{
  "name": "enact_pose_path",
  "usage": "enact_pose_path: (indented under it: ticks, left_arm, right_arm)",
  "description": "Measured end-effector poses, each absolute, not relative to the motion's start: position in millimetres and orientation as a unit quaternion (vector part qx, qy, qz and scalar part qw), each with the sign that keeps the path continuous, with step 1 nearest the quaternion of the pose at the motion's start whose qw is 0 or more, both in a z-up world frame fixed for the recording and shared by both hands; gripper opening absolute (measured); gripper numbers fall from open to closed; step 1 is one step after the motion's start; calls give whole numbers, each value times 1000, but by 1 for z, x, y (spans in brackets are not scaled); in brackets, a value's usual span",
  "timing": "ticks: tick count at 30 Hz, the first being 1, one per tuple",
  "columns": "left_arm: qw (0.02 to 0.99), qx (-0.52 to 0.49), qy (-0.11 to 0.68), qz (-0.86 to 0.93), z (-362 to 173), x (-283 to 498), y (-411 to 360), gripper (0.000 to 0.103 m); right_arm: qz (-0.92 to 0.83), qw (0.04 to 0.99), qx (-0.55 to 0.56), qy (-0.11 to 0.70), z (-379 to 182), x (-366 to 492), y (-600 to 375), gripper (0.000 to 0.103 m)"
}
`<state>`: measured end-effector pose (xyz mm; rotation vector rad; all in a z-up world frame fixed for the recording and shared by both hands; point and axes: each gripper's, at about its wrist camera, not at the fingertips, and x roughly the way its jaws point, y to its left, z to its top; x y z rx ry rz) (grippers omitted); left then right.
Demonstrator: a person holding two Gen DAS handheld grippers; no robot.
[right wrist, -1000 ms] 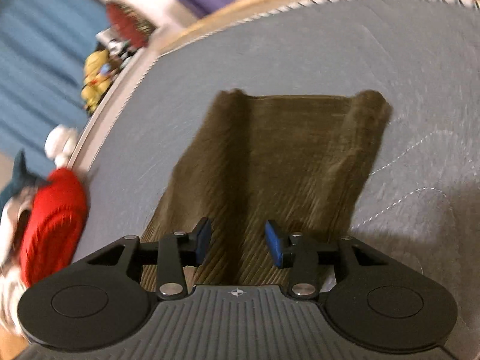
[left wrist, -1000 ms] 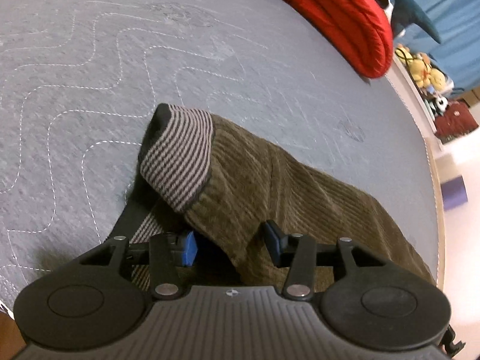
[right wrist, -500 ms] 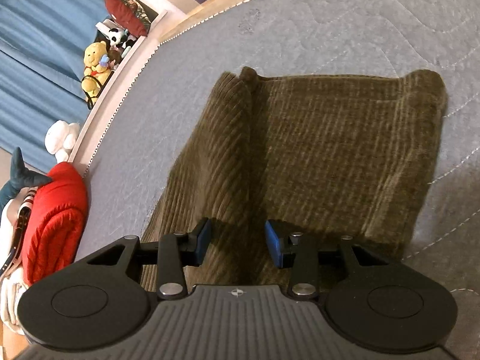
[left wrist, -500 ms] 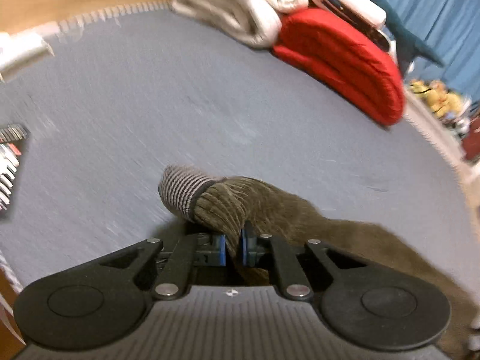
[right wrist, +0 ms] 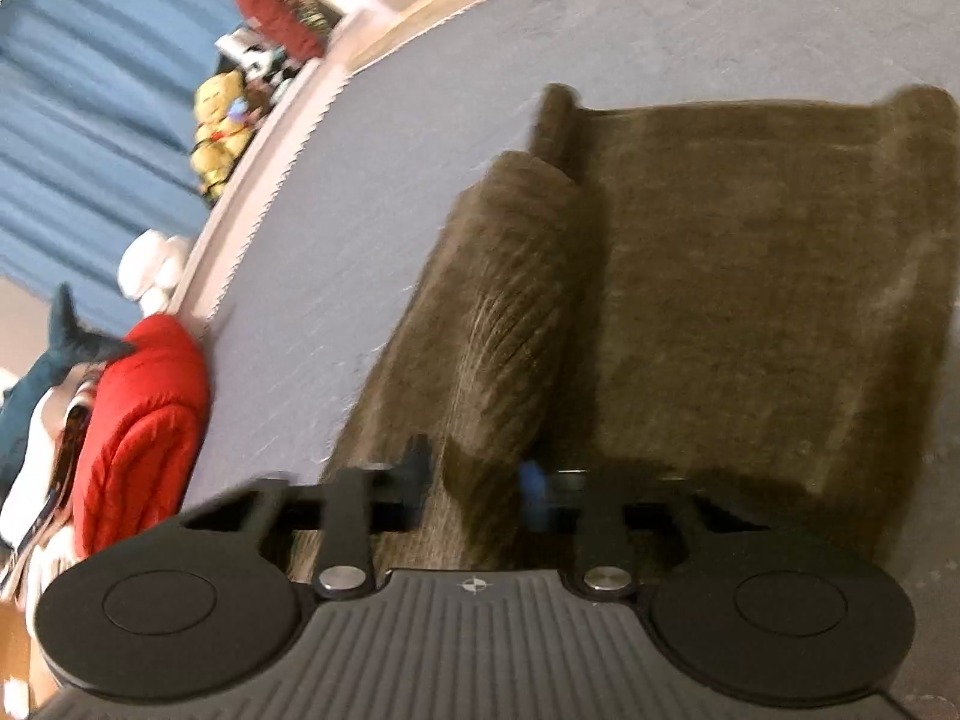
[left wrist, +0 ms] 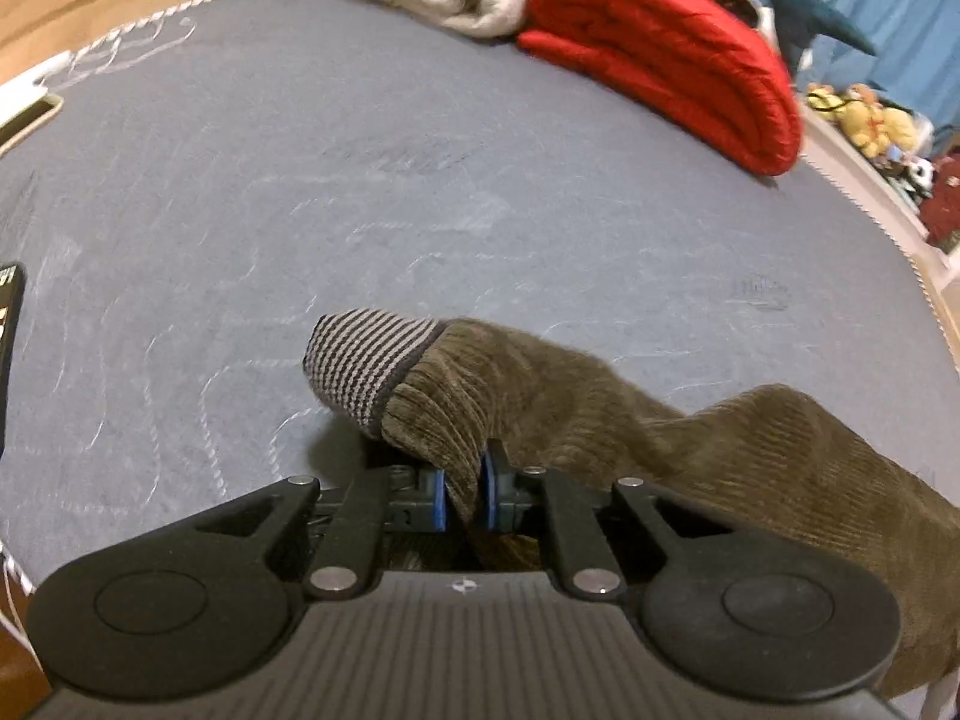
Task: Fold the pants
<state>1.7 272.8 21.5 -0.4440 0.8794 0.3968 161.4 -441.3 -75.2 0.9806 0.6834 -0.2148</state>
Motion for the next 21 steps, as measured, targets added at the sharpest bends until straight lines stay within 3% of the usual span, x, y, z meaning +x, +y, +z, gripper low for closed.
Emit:
enact_pose_path:
  ticks: [5,9,11,13,16,18,21]
  left_arm:
    - [899,-186,379,119,40,-2,245,11]
    - [914,-101,388,61,45,-2,214,11]
    - [901,-84,422,50,35,-1,211,11]
    - [896,-97,429,56,32,-5,221,12]
    - [892,-135,427,63,32,-11,240,12]
    - [890,-142,428,63,32,-13,242,12]
    - [895,-116,428,53,39,-10,235,12]
  right_arm:
    - [-93,871,424,229,-31,144,-448,7]
    - [-106,927,348,95,27,108,-453,7]
    - [-147,934,300,125,33,107,-454,9]
    - [-197,919,258,223,18,119,-454,14]
    - [-210,859,310,349,-25,129,-472,24]
    - [-216,827,374,361,-44,122,-488,34]
    - [-218,812,425,335,-50,111,-504,40]
